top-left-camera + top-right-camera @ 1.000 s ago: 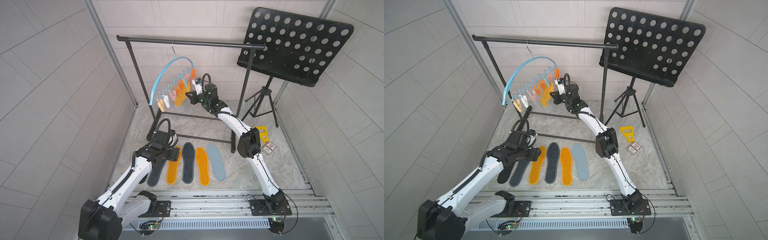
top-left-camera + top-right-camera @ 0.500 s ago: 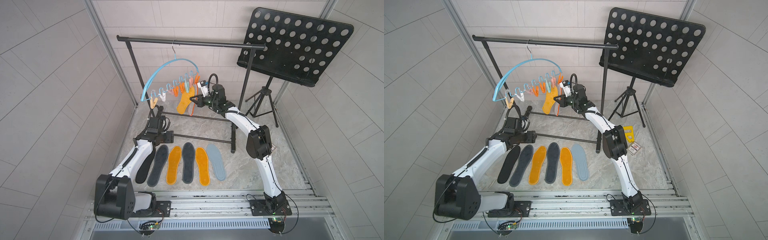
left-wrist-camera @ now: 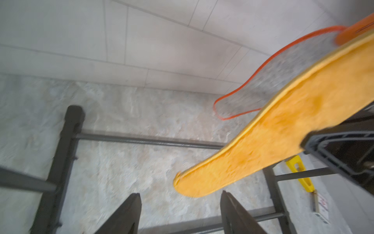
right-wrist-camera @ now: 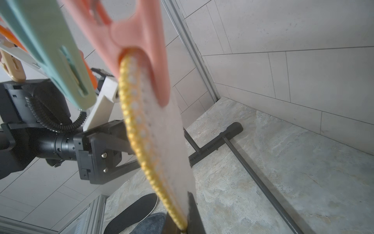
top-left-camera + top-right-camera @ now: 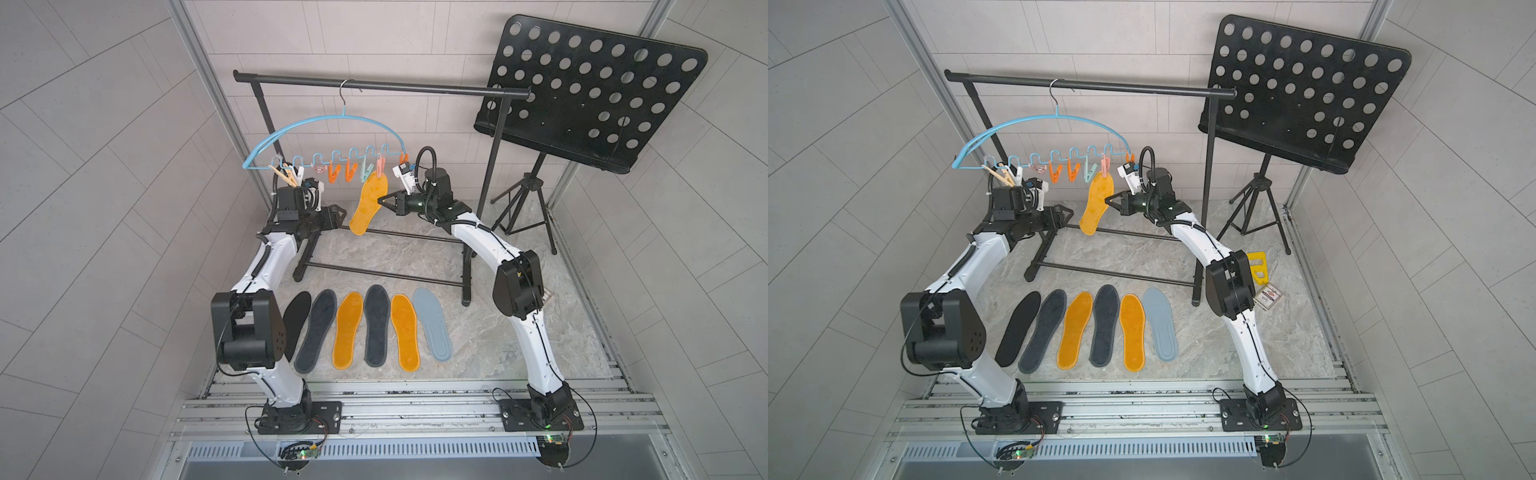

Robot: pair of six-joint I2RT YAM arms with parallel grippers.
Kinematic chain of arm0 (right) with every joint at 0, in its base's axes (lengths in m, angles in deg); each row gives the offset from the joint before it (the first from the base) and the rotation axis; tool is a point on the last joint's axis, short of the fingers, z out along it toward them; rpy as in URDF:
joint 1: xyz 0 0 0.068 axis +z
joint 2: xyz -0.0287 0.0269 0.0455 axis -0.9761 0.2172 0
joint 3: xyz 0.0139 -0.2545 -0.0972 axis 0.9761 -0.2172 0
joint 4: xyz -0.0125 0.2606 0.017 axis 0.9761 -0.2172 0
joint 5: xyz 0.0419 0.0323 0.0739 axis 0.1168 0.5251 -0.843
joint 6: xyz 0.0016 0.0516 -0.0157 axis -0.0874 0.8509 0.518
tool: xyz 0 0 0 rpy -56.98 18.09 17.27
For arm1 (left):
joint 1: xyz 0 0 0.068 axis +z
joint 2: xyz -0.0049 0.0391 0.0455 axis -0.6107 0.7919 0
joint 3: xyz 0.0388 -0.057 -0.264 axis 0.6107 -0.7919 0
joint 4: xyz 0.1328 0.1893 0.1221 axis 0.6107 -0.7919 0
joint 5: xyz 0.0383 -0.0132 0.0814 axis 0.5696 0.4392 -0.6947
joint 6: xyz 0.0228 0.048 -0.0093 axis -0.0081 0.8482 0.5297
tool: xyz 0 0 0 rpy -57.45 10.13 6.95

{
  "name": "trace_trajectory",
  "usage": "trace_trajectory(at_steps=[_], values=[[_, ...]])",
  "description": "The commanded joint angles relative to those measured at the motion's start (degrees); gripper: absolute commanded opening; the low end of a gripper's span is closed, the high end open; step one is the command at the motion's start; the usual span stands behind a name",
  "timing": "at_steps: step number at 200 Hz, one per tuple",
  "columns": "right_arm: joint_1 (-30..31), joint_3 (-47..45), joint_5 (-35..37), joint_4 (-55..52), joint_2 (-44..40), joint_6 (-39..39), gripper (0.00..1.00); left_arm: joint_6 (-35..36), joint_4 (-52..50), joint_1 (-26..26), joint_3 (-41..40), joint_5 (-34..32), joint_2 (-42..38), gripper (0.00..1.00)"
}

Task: Take the shoe insoles off the hanger
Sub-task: Remove the insole from the hanger, then open the clamp at the hanger.

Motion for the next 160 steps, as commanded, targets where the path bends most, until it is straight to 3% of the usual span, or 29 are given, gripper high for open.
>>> trace_trajectory(at_steps=[1, 64, 97, 160], values=[[0.3, 1.6, -1.7, -0.8, -0.4, 0.5, 0.0, -1.6, 6.7, -0.8, 3.2, 8.4, 1.1, 0.68], [0.3, 1.5, -4.0, -3.7, -0.6, 0.8, 0.0, 0.3, 23.9, -4.7, 1.2, 11.4, 1.0, 0.73], [0.2, 1.2, -6.1, -5.1, -0.7, 0.8, 0.0, -3.0, 34.0, -4.9, 1.8, 13.6, 3.4, 0.76], [-0.4, -0.1, -11.8, -6.8, -1.9, 0.1, 0.0, -4.0, 35.9, -5.1, 9.0, 19.7, 8.0, 0.77]])
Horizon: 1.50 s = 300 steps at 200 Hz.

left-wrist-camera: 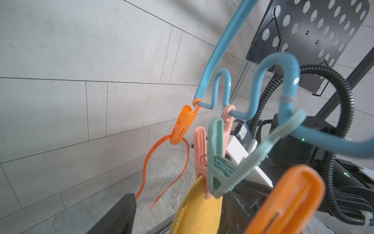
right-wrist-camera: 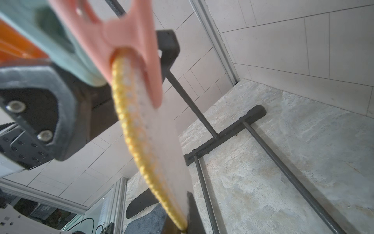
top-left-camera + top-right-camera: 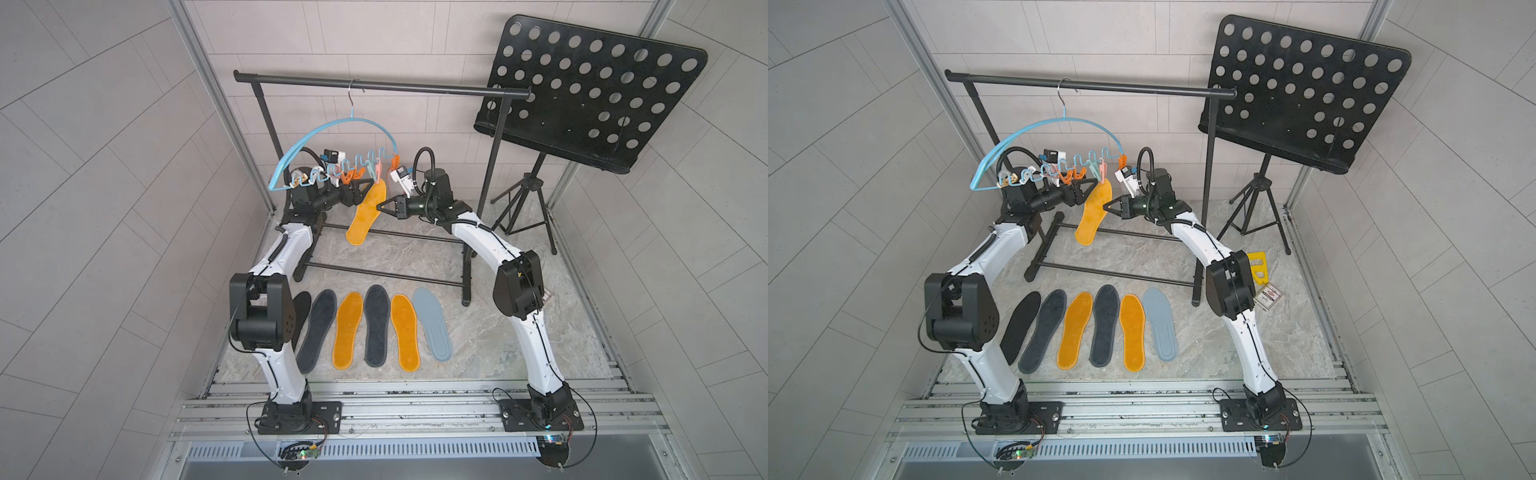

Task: Take the shoe insoles off the hanger
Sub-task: Open the clamp at the hanger.

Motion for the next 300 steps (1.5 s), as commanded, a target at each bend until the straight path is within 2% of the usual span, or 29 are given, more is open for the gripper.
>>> trace_trajectory(at_steps=[1, 41, 59, 89, 102, 120, 140, 170, 188, 216, 233, 264, 300], values=[[-0.2, -0.3, -4.4, -2.5, -1.8, -0.3, 0.0, -0.4, 4.3, -0.1, 2.7, 3.6, 0.2, 0.77], [-0.5, -0.6, -6.5, -3.0, -2.1, -0.4, 0.0, -1.5, 3.9, -0.7, 4.7, 9.2, 1.6, 0.76], [-0.6, -0.4, -6.5, -2.9, -2.0, -0.2, 0.0, 0.2, 0.8, -1.0, 4.4, 10.1, 0.7, 0.75], [-1.0, 0.1, -6.3, -2.6, -2.0, -0.2, 0.0, 10.9, -11.9, -0.6, 2.1, 5.2, -2.1, 0.72], [-1.2, 0.2, -6.2, -2.5, -2.0, 0.0, 0.0, 11.4, -13.2, 0.3, 0.2, 3.1, -3.0, 0.7], [-1.5, 0.1, -6.2, -2.6, -2.2, 0.1, 0.0, 10.3, -11.5, 1.6, -3.0, 3.4, -4.2, 0.7], [-1.6, -0.1, -6.5, -2.7, -2.2, 0.1, 0.0, 12.2, -13.3, 2.6, -4.9, 3.0, -5.8, 0.7], [-1.7, -0.1, -6.6, -2.5, -2.4, 0.2, 0.0, 22.3, -28.0, 3.6, -2.7, -0.8, -7.2, 0.7], [-1.7, -0.1, -6.9, -2.3, -2.3, 0.3, 0.0, 24.4, -32.7, 4.4, -2.1, -2.7, -7.1, 0.7], [-1.7, -0.3, -7.4, -1.9, -2.3, 0.5, 0.0, 22.8, -32.3, 4.9, -1.4, -6.5, -5.3, 0.72], [-1.7, -0.4, -8.2, -1.6, -2.3, 0.5, 0.0, 18.4, -31.8, 5.0, 2.6, -8.9, -2.6, 0.72], [-1.8, -0.8, -9.9, -1.5, -2.5, 0.0, 0.0, 12.0, -31.1, 4.6, 11.6, -6.4, 3.1, 0.71], [-1.7, -1.6, -10.7, -2.1, -2.7, -0.7, 0.0, 8.9, -25.8, 3.6, 13.9, -1.6, 3.6, 0.71]])
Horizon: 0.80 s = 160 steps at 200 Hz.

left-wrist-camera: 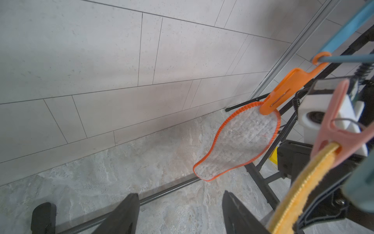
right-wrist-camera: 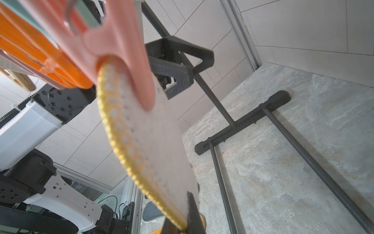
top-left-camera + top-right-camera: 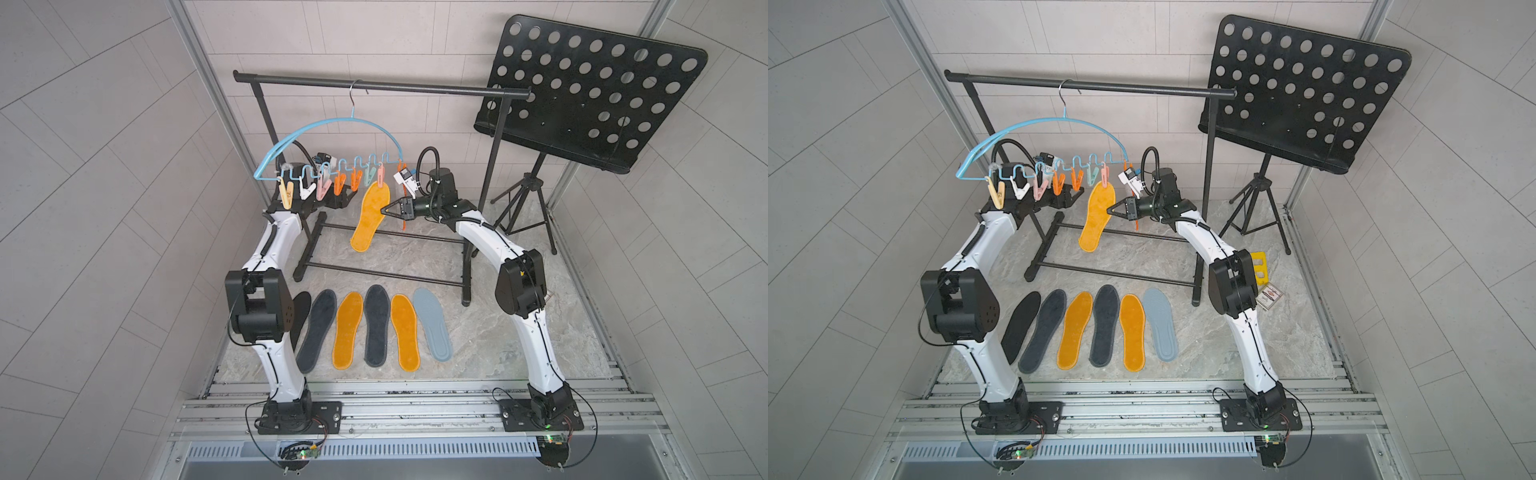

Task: Take the shoe insoles off the hanger
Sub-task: Open the clamp at the hanger.

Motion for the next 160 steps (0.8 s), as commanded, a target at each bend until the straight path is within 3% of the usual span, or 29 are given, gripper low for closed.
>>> trace_trajectory(at_steps=[1, 43, 80, 108, 160], values=[[0.0, -1.1, -2.0, -0.2, -2.6, -1.0, 0.0, -4.1, 4.8, -0.8, 2.2, 4.2, -0.1, 0.71], [0.7, -1.1, -2.7, -0.3, -2.4, -1.3, 0.0, -15.3, 18.9, -2.7, 2.2, 11.1, 0.6, 0.72], [0.9, -1.1, -3.3, 0.0, -2.3, -1.4, 0.0, -17.2, 23.8, -4.3, 0.1, 17.4, -0.4, 0.73], [0.9, -1.1, -3.7, 0.0, -2.2, -1.3, 0.0, -22.9, 32.0, -4.4, -1.6, 20.4, -0.3, 0.74], [1.6, -1.4, -4.5, -0.2, -2.8, -1.3, 0.0, -21.2, 28.8, -5.9, -0.6, 21.9, 1.7, 0.72]])
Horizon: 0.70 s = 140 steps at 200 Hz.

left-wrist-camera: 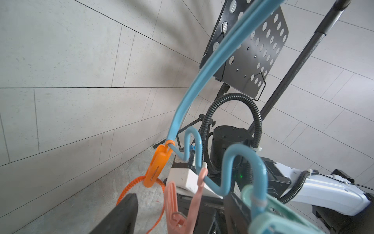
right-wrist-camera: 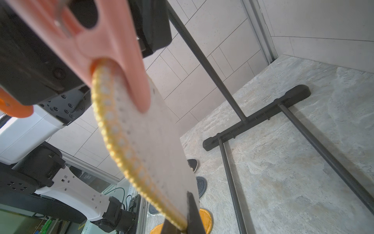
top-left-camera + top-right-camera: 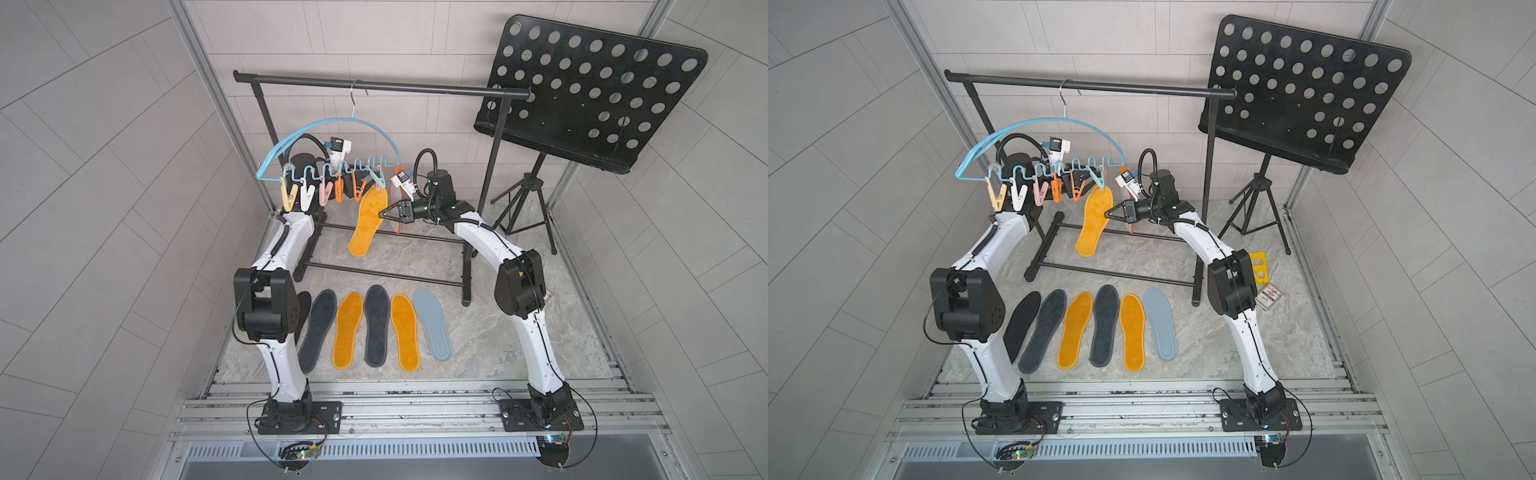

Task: Take the shoe insoles off the hanger
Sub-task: Open the clamp at the hanger.

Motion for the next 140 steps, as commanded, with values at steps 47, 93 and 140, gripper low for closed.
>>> trace_trajectory(at_steps=[47, 93, 140], values=[[0.9, -1.0, -2.0, -0.4, -3.2, -0.5, 0.0, 9.9, -12.2, -1.0, 2.1, 2.6, 1.2, 0.72], [1.2, -1.2, -2.3, -0.3, -3.5, -0.3, 0.0, 8.6, -11.1, -0.9, 2.8, 3.2, 1.7, 0.66], [1.2, -1.7, -2.5, -0.2, -3.9, -0.2, 0.0, 2.5, -4.1, -0.8, 2.3, 4.4, 2.2, 0.64]])
